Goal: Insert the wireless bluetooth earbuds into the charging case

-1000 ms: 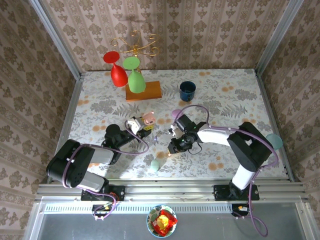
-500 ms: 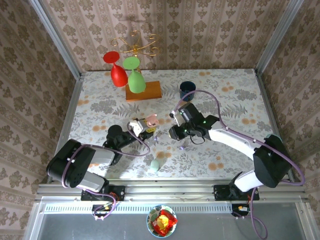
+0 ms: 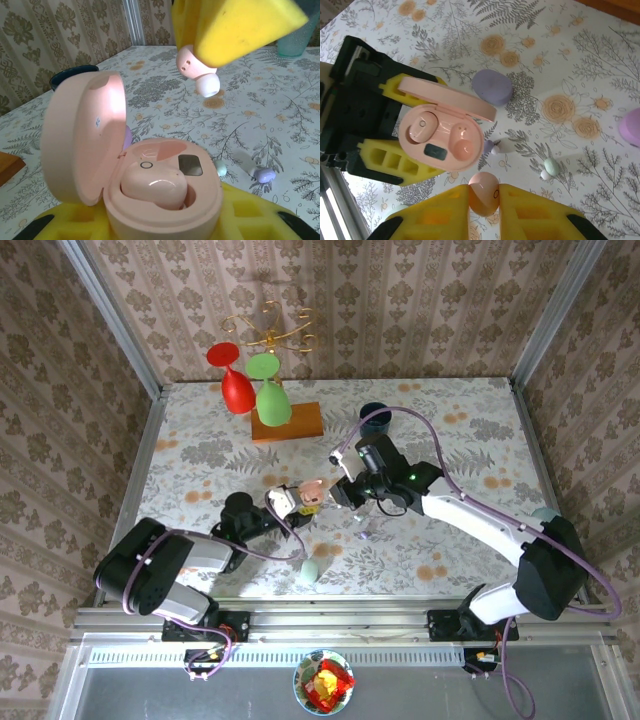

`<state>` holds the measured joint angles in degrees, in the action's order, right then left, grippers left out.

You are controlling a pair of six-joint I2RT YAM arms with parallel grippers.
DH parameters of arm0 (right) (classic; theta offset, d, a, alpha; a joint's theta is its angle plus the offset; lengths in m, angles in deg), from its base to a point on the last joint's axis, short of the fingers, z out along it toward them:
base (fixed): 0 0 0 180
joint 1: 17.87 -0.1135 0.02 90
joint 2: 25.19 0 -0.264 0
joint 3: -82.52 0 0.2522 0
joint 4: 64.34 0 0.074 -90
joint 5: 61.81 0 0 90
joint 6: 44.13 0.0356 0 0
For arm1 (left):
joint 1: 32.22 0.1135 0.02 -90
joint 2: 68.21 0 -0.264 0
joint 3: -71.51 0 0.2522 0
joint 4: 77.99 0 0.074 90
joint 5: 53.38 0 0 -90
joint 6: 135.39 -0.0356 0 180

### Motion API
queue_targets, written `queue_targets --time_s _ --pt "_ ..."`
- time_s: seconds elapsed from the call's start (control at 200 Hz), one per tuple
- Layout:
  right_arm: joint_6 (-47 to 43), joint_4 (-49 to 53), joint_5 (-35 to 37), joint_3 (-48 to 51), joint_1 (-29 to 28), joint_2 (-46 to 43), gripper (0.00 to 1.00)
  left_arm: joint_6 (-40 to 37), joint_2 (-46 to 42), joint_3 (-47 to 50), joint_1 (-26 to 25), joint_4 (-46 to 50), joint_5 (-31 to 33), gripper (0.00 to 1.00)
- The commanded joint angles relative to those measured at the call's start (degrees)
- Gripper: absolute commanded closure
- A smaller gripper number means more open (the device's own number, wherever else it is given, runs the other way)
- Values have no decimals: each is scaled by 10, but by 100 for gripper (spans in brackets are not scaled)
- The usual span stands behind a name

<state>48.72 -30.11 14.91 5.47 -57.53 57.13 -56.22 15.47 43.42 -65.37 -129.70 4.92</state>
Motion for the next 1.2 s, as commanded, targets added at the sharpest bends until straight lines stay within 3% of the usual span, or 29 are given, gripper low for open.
queue_targets --time_s 0.0,0.6,1.195 --pt "-27 10 -10 -26 -7 3 79 -15 6 -10 -4 5 -15 68" --pt "-19 -12 -29 -34 -18 53 79 -20 1 -16 -10 10 -31 68" --pt "-42 6 4 -23 -29 63 79 -15 -8 -16 -9 11 -21 67"
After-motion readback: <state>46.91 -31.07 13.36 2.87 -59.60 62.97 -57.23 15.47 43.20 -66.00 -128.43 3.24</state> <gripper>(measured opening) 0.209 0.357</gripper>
